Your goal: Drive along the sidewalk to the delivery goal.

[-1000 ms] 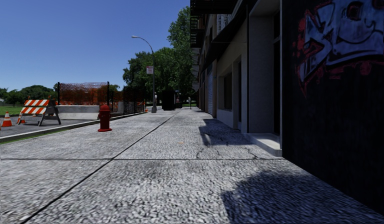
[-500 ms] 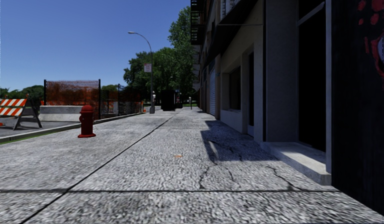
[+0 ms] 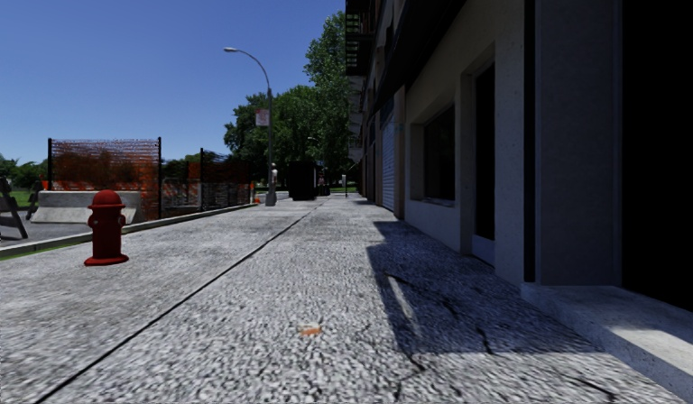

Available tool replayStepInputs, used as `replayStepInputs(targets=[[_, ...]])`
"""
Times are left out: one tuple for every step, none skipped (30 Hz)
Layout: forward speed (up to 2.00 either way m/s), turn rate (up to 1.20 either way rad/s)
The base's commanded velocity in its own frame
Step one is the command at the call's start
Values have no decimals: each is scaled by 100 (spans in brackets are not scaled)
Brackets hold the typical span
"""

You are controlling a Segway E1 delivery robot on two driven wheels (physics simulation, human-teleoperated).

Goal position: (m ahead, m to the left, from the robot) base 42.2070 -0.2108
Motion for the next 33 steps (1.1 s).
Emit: replayStepInputs(targets=[[200, 0], [200, 0], [200, 0], [200, 0], [200, 0], [200, 0], [200, 0], [200, 0], [200, 0], [200, 0], [200, 0], [200, 0], [200, 0], [200, 0], [200, 0], [200, 0], [200, 0], [200, 0], [200, 0], [200, 0], [200, 0], [200, 0], [200, 38], [200, 0], [200, 0], [200, 0], [200, 0], [200, 0], [200, 0], [200, 0], [200, 0], [200, 0], [200, 0]])
